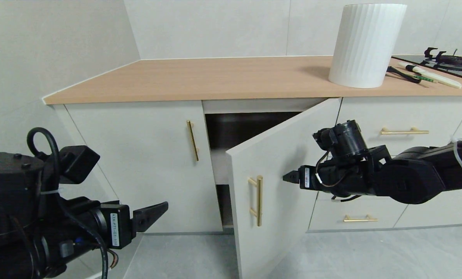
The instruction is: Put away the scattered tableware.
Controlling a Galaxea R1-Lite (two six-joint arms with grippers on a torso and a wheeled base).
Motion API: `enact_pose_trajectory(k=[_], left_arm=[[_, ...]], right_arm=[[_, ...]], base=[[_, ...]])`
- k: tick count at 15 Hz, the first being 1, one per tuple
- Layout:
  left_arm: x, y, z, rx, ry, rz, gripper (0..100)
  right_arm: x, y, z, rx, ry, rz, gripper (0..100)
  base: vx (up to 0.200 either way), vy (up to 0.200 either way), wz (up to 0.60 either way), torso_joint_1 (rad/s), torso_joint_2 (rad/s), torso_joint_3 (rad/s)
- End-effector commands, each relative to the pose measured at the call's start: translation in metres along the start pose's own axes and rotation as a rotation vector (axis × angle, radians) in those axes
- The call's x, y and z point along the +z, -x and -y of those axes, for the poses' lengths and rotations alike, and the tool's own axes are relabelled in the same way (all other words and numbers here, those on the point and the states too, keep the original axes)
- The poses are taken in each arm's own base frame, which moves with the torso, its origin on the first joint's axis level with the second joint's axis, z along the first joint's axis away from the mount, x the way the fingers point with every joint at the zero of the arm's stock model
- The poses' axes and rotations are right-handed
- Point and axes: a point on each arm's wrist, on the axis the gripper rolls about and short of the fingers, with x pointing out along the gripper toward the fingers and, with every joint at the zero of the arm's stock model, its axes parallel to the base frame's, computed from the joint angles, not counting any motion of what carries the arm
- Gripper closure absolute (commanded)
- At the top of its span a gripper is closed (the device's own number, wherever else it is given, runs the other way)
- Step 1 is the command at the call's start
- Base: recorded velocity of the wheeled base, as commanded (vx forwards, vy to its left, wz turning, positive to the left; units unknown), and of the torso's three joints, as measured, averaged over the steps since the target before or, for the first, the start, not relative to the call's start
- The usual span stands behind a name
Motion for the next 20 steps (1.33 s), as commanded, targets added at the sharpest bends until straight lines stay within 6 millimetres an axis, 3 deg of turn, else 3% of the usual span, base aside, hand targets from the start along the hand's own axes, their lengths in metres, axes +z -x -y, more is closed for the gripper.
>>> enact_pose_trajectory(k=[1, 6, 13, 17, 20], left_arm=[[0.000, -0.001, 0.000, 0.001, 0.000, 0.000, 0], [0.000, -0.001, 0.000, 0.002, -0.001, -0.004, 0], [-0.001, -0.002, 0.000, 0.001, -0.001, -0.006, 0], [-0.001, -0.002, 0.000, 0.003, -0.003, -0.010, 0], [-0.002, -0.002, 0.000, 0.003, -0.003, -0.012, 0]], right_arm=[[-0.003, -0.002, -0.006, 0.014, -0.017, -0.003, 0], [-0.004, -0.020, -0.023, 0.068, -0.122, 0.038, 0], [0.020, -0.054, -0.040, 0.074, -0.392, 0.124, 0], [0.028, -0.077, -0.036, 0.007, -0.452, 0.194, 0], [0.038, -0.092, -0.022, -0.057, -0.495, 0.253, 0]], base=[[0.000, 0.000, 0.00, 0.000, 0.00, 0.000], [0.000, 0.000, 0.00, 0.000, 0.00, 0.000], [0.000, 0.000, 0.00, 0.000, 0.00, 0.000], [0.000, 0.000, 0.00, 0.000, 0.00, 0.000], [0.000, 0.000, 0.00, 0.000, 0.00, 0.000]])
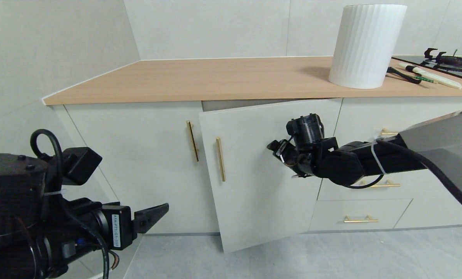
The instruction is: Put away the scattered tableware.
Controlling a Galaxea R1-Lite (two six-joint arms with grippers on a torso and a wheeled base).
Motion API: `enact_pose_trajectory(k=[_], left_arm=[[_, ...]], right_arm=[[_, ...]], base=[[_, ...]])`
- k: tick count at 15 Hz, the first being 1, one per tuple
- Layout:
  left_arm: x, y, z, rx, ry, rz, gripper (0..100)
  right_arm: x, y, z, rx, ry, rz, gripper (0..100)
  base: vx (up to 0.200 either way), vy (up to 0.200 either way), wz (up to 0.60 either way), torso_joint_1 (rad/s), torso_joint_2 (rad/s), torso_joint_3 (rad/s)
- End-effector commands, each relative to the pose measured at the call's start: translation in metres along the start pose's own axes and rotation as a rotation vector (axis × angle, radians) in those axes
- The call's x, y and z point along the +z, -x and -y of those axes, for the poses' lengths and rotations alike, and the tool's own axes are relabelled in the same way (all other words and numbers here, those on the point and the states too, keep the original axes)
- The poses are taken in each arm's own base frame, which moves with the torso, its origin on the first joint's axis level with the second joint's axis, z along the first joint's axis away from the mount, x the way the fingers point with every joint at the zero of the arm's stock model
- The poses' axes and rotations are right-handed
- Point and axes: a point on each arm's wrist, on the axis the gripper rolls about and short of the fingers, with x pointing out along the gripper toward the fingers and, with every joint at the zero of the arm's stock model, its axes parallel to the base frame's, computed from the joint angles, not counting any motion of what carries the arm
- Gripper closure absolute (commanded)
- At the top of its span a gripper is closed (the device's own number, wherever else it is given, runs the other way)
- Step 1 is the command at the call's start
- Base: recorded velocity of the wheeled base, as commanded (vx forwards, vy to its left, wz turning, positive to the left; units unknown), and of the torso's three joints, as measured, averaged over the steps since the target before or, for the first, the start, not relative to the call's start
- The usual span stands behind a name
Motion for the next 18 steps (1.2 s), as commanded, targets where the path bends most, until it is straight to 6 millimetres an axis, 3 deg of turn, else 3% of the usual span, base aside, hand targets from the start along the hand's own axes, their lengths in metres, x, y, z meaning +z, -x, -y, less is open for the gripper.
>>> enact_pose_trajectory(k=[1, 8, 18], left_arm=[[0.000, 0.000, 0.000, -0.001, 0.000, -0.002, 0], [-0.001, -0.002, 0.000, 0.002, -0.002, -0.009, 0], [-0.001, -0.002, 0.000, 0.002, -0.002, -0.011, 0]], right_arm=[[0.005, -0.022, 0.011, -0.059, -0.012, 0.056, 0], [0.013, -0.041, 0.020, -0.120, -0.028, 0.139, 0], [0.016, -0.042, 0.022, -0.127, -0.031, 0.147, 0]], base=[[0.000, 0.000, 0.00, 0.000, 0.00, 0.000], [0.000, 0.000, 0.00, 0.000, 0.00, 0.000], [0.000, 0.000, 0.00, 0.000, 0.00, 0.000]])
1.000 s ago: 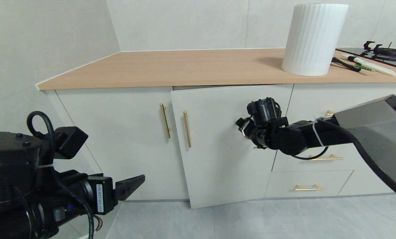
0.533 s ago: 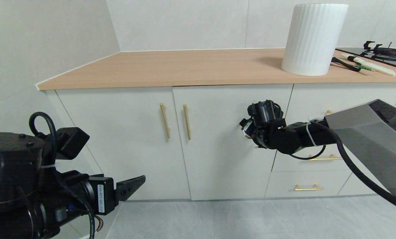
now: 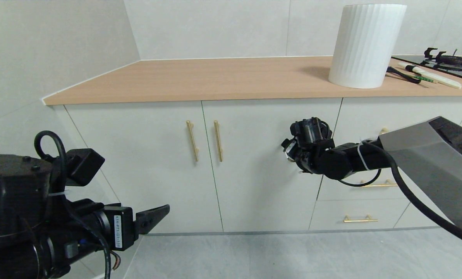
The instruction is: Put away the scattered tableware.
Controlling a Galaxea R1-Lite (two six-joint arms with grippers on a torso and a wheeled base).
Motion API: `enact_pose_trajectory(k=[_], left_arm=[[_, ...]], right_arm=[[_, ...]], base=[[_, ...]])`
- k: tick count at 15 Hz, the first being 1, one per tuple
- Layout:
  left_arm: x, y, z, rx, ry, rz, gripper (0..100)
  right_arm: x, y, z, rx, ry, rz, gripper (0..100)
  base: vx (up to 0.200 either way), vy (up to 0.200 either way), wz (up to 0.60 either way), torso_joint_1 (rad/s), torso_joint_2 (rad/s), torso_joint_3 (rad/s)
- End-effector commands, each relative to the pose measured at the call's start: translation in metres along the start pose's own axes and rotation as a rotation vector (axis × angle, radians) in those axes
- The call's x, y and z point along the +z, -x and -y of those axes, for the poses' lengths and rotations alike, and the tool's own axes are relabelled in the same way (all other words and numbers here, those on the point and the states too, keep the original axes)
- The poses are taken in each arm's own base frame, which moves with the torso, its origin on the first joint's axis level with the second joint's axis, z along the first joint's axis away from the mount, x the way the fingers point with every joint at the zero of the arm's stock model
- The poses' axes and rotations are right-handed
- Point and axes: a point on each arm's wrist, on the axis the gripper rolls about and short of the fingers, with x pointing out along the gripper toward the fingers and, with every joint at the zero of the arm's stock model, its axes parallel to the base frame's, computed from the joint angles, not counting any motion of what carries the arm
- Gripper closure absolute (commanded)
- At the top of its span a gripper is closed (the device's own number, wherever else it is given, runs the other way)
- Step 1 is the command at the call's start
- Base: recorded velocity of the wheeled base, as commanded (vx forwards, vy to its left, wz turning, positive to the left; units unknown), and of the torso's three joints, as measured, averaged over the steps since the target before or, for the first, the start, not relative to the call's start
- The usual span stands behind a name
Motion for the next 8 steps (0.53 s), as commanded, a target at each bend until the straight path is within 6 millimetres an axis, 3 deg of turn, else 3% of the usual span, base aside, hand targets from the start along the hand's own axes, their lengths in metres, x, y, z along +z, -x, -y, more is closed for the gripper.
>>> enact_pose_trajectory(k=[1, 6, 8], left_arm=[[0.000, 0.000, 0.000, 0.001, 0.000, 0.000, 0], [0.000, 0.000, 0.000, 0.001, 0.000, 0.000, 0], [0.000, 0.000, 0.000, 0.001, 0.000, 0.000, 0]], right_arm=[[0.002, 0.000, 0.000, 0.001, -0.003, 0.003, 0], [0.007, 0.007, 0.000, 0.005, -0.002, -0.002, 0], [0.006, 0.044, -0.001, 0.081, 0.021, -0.134, 0]], base=[[0.000, 0.000, 0.00, 0.000, 0.00, 0.000], [0.000, 0.000, 0.00, 0.000, 0.00, 0.000], [0.000, 0.000, 0.00, 0.000, 0.00, 0.000]])
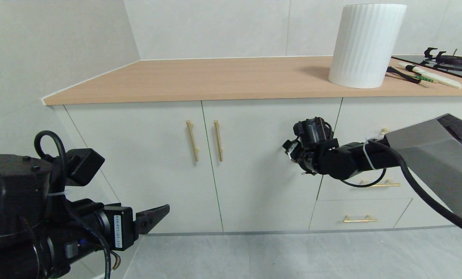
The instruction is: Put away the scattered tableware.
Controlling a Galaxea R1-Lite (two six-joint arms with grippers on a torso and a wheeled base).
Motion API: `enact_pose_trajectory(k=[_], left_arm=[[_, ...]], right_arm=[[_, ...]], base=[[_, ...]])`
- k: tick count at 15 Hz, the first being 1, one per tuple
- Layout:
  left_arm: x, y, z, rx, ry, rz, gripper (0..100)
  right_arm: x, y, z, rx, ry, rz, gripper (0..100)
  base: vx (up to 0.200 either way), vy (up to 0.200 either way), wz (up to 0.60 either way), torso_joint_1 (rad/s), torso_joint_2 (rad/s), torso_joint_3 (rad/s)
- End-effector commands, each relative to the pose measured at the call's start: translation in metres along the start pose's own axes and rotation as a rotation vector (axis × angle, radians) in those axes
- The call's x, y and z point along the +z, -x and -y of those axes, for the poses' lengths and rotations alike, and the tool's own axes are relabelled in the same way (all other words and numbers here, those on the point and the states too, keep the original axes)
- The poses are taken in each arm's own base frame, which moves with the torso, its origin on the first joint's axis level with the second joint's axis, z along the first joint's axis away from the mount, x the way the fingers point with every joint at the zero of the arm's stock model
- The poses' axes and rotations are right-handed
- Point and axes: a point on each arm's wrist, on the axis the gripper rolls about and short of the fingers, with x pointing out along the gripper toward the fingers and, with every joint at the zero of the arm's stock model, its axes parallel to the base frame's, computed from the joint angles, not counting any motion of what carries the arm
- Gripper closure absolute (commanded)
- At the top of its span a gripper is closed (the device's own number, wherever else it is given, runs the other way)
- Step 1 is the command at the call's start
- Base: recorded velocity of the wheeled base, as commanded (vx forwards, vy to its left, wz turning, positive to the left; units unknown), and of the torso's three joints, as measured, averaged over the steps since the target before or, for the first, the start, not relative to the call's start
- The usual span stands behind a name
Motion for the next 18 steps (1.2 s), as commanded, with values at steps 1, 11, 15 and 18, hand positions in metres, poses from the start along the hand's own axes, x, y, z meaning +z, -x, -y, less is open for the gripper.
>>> enact_pose_trajectory(k=[1, 11, 15, 18], left_arm=[[0.000, 0.000, 0.000, 0.000, 0.000, 0.000, 0], [0.016, 0.052, -0.008, -0.094, 0.024, 0.196, 0], [0.001, 0.106, -0.035, -0.080, 0.005, 0.392, 0], [-0.030, 0.153, -0.051, -0.203, 0.003, 0.561, 0]], right_arm=[[0.001, 0.058, 0.002, 0.117, 0.027, -0.176, 0], [0.051, 0.262, 0.064, 0.455, 0.410, 0.040, 0], [0.059, 0.366, 0.140, 0.481, 0.497, 0.338, 0], [0.053, 0.413, 0.192, 0.319, 0.545, 0.529, 0]], base=[[0.000, 0.000, 0.00, 0.000, 0.00, 0.000], [0.000, 0.000, 0.00, 0.000, 0.00, 0.000], [0.000, 0.000, 0.00, 0.000, 0.00, 0.000], [0.000, 0.000, 0.00, 0.000, 0.00, 0.000]])
